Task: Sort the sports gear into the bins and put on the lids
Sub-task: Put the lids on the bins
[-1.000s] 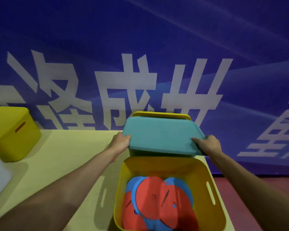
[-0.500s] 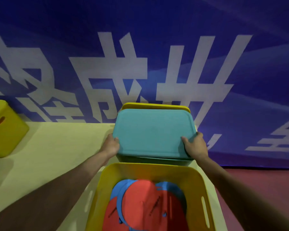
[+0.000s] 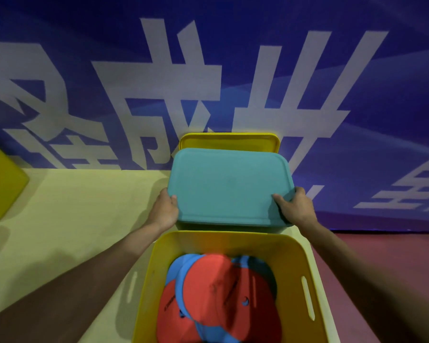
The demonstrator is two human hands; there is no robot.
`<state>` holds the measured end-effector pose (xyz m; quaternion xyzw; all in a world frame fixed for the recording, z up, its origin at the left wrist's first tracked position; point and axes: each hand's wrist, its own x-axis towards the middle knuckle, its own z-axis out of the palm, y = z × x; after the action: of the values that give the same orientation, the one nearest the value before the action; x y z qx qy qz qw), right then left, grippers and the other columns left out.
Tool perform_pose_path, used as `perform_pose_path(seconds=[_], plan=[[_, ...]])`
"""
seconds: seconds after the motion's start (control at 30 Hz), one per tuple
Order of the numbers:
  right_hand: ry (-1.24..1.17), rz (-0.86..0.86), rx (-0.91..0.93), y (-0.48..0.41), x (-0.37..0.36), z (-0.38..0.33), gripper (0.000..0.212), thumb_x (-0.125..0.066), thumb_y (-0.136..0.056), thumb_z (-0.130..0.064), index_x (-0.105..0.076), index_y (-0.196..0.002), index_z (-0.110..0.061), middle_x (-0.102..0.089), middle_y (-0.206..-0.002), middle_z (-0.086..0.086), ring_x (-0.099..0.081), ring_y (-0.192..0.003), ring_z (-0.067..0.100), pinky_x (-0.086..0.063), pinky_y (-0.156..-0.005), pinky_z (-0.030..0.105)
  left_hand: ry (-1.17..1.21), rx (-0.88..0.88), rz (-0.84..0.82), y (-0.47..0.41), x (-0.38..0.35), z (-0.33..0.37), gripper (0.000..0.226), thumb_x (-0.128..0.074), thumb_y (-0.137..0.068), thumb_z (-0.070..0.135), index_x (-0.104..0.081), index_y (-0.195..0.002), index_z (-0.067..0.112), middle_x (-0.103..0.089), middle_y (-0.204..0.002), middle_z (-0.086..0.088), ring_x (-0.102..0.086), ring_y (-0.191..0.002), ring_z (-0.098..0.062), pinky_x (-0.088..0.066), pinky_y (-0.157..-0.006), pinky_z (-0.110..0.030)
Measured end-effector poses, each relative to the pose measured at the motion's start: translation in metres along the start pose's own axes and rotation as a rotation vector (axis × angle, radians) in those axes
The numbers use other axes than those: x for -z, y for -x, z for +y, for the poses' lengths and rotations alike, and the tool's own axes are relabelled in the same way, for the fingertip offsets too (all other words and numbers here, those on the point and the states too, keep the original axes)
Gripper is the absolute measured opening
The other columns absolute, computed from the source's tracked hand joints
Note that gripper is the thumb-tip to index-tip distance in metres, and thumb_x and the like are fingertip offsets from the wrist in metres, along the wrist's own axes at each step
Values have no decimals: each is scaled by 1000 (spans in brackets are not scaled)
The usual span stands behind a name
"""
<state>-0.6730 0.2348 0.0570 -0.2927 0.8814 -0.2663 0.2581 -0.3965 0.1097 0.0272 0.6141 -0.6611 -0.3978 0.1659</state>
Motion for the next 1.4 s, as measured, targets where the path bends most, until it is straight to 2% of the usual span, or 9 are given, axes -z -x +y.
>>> perform_pose_path(seconds=[0.27, 0.47, 0.6, 0.73, 0.87, 0.97, 1.1, 1.2, 1.4], plan=[[-11, -7, 5, 4, -10, 0, 61, -54, -93, -39, -29, -136, -3, -46, -134, 18, -49, -121, 36, -43, -95, 49, 14, -42, -34, -4, 1, -9, 37, -29, -103, 32, -36, -133, 11, -54, -124, -11, -55, -105, -25, -49, -88, -41], [16, 7, -26, -2, -16, 0, 57, -52, -94, -40, -31, -135, -6, -44, -135, 15, -49, -121, 37, -42, -95, 50, -18, -113, -17, -7, -5, -13, 37, -30, -103, 29, -33, -135, 9, -50, -123, -10, -53, -103, -21, -45, -80, -32], [-6, -25, -37, -4, -14, 1, 58, -53, -94, -39, -30, -136, -5, -43, -134, 16, -47, -121, 35, -43, -96, 49, -78, -126, -39, -6, -2, -13, 38, -28, -103, 32, -31, -136, 13, -49, -128, -11, -53, -107, -23, -49, -89, -39], [1, -71, -52, -5, -10, -2, 61, -54, -94, -40, -28, -136, -4, -43, -135, 18, -46, -122, 36, -42, -97, 49, -253, -78, -21, -1, 0, -3, 49, -25, -103, 32, -15, -147, 15, -33, -141, -13, -45, -119, -32, -41, -98, -45], [237, -109, -48, -9, 3, -8, 71, -57, -89, -50, -29, -136, -4, -42, -135, 19, -44, -124, 37, -43, -100, 52, -626, -274, 41, 3, 2, 9, 66, -45, -95, 14, -7, -149, 12, -11, -153, -12, -22, -137, -31, -27, -111, -42], [454, -38, 96, -14, 14, -19, 75, -64, -84, -45, -30, -138, -5, -38, -135, 16, -38, -127, 35, -39, -103, 51, -683, -311, 38, 4, 0, 26, 64, -48, -91, 9, -18, -147, 15, -10, -153, -11, -16, -139, -31, -19, -114, -40], [532, 19, 380, -31, 17, -45, 65, -62, -86, -25, -31, -140, -8, -38, -138, 13, -38, -128, 31, -33, -109, 46, -551, -324, -2, 1, 0, 50, 54, -52, -90, 12, -36, -141, 20, -24, -147, -6, -22, -137, -25, -18, -114, -38], [564, 32, 560, -51, 14, -68, 55, -55, -89, -19, -35, -140, -9, -40, -140, 12, -39, -129, 30, -31, -109, 43, -374, -356, -32, -2, 6, 66, 45, -54, -91, 10, -47, -135, 19, -38, -139, -4, -32, -133, -20, -23, -112, -31], [577, 37, 803, -102, -8, -114, 43, -50, -93, -24, -45, -133, -9, -50, -134, 14, -48, -122, 33, -36, -103, 41, -105, -299, 3, -9, 24, 89, 33, -51, -92, 5, -60, -120, 21, -53, -116, 6, -54, -106, -8, -37, -87, -8]])
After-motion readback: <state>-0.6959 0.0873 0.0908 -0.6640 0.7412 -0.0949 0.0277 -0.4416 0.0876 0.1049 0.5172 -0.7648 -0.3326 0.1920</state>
